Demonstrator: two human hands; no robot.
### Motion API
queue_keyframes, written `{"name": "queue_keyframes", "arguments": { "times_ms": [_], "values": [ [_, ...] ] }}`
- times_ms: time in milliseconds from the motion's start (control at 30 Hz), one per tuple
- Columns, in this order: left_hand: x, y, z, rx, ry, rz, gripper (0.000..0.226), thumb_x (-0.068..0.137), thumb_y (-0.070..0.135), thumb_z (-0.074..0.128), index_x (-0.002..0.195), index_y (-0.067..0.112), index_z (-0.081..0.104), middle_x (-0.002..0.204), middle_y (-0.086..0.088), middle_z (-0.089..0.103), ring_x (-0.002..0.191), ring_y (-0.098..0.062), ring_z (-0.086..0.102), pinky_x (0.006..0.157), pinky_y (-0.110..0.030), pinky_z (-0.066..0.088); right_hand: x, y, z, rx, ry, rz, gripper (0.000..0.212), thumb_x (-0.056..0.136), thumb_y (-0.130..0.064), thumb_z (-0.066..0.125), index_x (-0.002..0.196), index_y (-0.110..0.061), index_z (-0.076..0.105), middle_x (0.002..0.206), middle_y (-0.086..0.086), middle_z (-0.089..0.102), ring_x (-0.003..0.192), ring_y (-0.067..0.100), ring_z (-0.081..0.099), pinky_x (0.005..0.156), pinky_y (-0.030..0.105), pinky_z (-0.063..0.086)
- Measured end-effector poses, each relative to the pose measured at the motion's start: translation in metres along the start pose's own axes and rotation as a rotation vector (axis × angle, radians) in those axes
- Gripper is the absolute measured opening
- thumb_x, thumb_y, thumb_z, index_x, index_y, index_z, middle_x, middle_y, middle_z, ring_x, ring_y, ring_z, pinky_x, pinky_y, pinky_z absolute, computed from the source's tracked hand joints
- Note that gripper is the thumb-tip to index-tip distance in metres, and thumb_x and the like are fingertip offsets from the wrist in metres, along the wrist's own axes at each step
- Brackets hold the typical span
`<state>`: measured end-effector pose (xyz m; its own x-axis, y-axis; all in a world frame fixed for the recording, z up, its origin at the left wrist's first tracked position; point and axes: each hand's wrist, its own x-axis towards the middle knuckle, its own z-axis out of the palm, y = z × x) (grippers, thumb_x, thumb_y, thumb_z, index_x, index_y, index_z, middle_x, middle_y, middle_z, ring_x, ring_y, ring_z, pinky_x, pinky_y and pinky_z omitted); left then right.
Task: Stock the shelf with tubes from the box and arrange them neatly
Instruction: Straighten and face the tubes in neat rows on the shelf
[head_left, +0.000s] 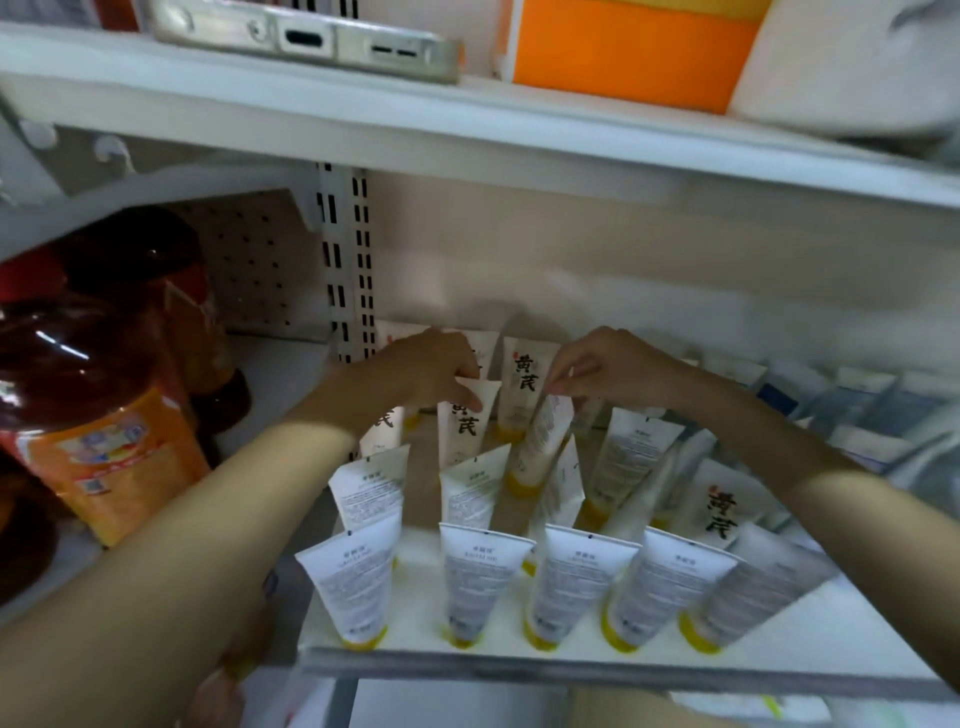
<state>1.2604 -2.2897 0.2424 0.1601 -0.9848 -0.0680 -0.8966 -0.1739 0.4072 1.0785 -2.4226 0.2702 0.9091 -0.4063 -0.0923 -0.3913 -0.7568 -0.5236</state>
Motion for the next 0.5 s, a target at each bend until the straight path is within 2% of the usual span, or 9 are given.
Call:
{"name": "queue_keyframes", "arguments": {
  "times_ms": [67,100,200,267,333,433,500],
  "values": [
    [0.000,0.000,0.000,-0.012,-0.008,0.001,0.022,0.080,0.031,0.071,0.081,0.009,0.071,0.062,0.004,0.052,0.059,-0.011,0.047,0.063,-0.029,0.039,0.001,0.003,-0.002,0.018,-0.015,-0.001,0.014,0.083,-0.025,0.069,0.091,-0.015,0.075,0.081,-0.002,0.074,0.078,0.009,0.070,0.085,0.032,0.052],
    [0.001,0.000,0.000,-0.017,-0.011,0.002,0.019,0.080,0.030,0.071,0.080,0.012,0.070,0.061,0.005,0.052,0.059,-0.010,0.047,0.062,-0.028,0.038,0.000,0.003,-0.004,0.032,-0.036,-0.007,0.016,0.082,-0.026,0.070,0.092,-0.015,0.075,0.082,-0.003,0.074,0.080,0.008,0.070,0.087,0.032,0.052],
    [0.002,-0.003,0.001,-0.043,-0.008,-0.006,0.014,0.080,0.029,0.072,0.073,0.019,0.067,0.058,0.006,0.052,0.058,-0.011,0.048,0.060,-0.025,0.037,-0.002,0.003,-0.008,0.023,-0.096,-0.029,0.025,0.077,-0.028,0.074,0.100,-0.022,0.072,0.080,-0.019,0.069,0.077,-0.009,0.063,0.078,0.017,0.046],
    [0.003,-0.007,0.002,-0.063,0.001,-0.003,0.026,0.079,0.030,0.073,0.059,0.021,0.060,0.054,0.004,0.049,0.055,-0.012,0.046,0.059,-0.026,0.035,-0.001,0.004,-0.008,-0.028,-0.072,-0.037,0.029,0.074,-0.027,0.077,0.102,-0.023,0.072,0.076,-0.022,0.063,0.068,-0.012,0.057,0.065,0.008,0.039],
    [0.003,-0.009,0.003,-0.084,0.006,-0.006,0.033,0.079,0.030,0.073,0.052,0.026,0.054,0.051,0.004,0.045,0.050,-0.010,0.042,0.057,-0.026,0.033,0.002,0.008,-0.006,-0.060,-0.007,-0.034,0.026,0.071,-0.029,0.078,0.096,-0.026,0.072,0.080,-0.021,0.057,0.069,-0.004,0.052,0.062,0.011,0.035],
    [0.002,-0.008,0.003,-0.086,0.001,-0.021,0.029,0.079,0.031,0.073,0.056,0.025,0.057,0.051,0.005,0.047,0.049,-0.009,0.042,0.058,-0.025,0.034,0.007,0.012,-0.001,-0.084,0.087,-0.045,0.019,0.068,-0.035,0.079,0.084,-0.032,0.069,0.084,-0.011,0.047,0.076,0.002,0.045,0.065,0.015,0.033],
    [0.001,-0.006,0.002,-0.082,0.005,-0.021,0.027,0.079,0.030,0.072,0.057,0.027,0.057,0.051,0.006,0.049,0.050,-0.010,0.044,0.058,-0.025,0.035,0.009,0.013,0.001,-0.106,0.109,-0.092,0.016,0.068,-0.032,0.079,0.081,-0.029,0.069,0.087,-0.006,0.047,0.082,0.008,0.046,0.068,0.015,0.035]
  ]
}}
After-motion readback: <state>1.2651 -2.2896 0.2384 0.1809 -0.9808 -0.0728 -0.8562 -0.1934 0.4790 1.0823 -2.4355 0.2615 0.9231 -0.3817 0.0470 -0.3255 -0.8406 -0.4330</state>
